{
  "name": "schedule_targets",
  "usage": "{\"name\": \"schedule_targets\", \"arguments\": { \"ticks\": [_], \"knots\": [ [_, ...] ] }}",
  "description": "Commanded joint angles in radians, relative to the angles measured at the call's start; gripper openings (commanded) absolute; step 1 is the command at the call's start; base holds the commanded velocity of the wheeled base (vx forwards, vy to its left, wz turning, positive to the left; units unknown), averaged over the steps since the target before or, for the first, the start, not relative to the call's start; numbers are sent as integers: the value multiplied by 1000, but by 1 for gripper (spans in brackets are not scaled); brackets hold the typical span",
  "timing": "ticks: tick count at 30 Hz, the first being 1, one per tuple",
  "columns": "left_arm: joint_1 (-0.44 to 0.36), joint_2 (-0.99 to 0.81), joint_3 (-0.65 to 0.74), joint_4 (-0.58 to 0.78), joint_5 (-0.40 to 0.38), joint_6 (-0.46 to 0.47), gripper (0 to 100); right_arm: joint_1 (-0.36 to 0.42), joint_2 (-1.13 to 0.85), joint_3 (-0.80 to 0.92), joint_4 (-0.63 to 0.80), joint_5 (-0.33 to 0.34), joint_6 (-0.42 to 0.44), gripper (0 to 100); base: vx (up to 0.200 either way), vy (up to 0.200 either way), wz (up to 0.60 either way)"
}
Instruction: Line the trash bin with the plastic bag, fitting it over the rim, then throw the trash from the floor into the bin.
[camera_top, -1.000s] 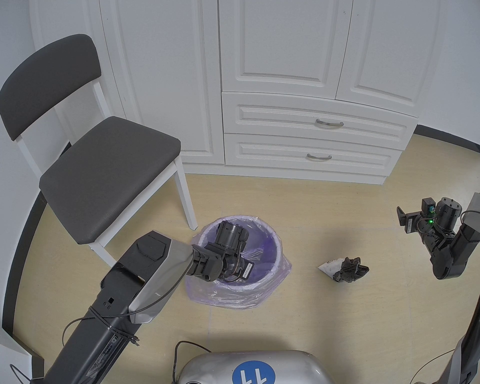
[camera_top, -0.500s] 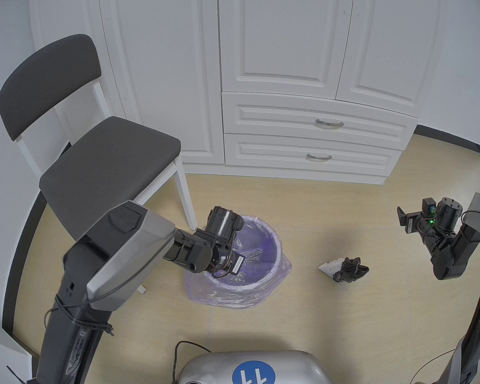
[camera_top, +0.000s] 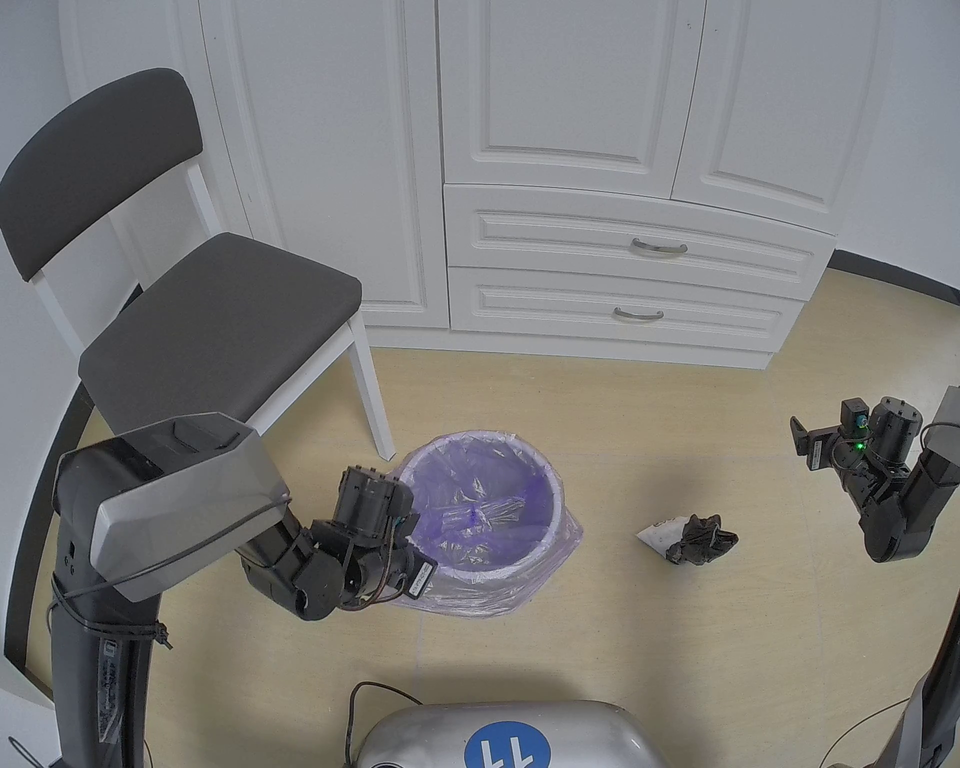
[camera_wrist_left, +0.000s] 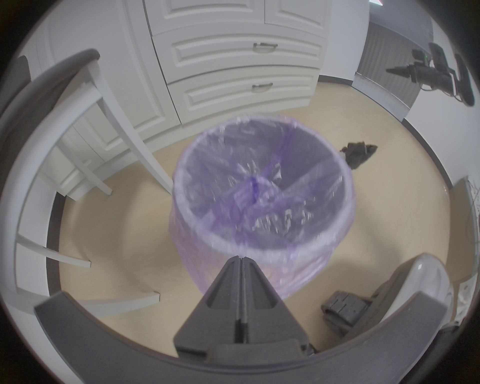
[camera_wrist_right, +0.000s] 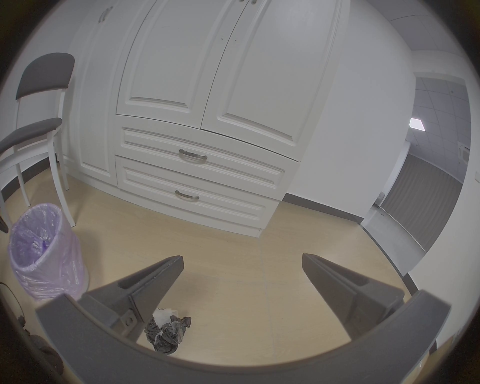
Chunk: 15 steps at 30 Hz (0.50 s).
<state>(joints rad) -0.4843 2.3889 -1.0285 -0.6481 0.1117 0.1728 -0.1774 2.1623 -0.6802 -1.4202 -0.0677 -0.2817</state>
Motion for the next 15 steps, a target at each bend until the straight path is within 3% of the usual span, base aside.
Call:
{"name": "schedule_targets", "arguments": {
  "ticks": [1,8,15],
  "knots": [
    [47,90,31,-56,-41,30,0,-2,25,-5,1,0,-1,100,0,0,0],
    [84,130,-2,-58,-73,51,0,-4,36,-9,3,0,-1,100,0,0,0],
    [145,174,-140,11,-121,71,0,-5,39,-13,3,0,-2,100,0,0,0]
  ]
}}
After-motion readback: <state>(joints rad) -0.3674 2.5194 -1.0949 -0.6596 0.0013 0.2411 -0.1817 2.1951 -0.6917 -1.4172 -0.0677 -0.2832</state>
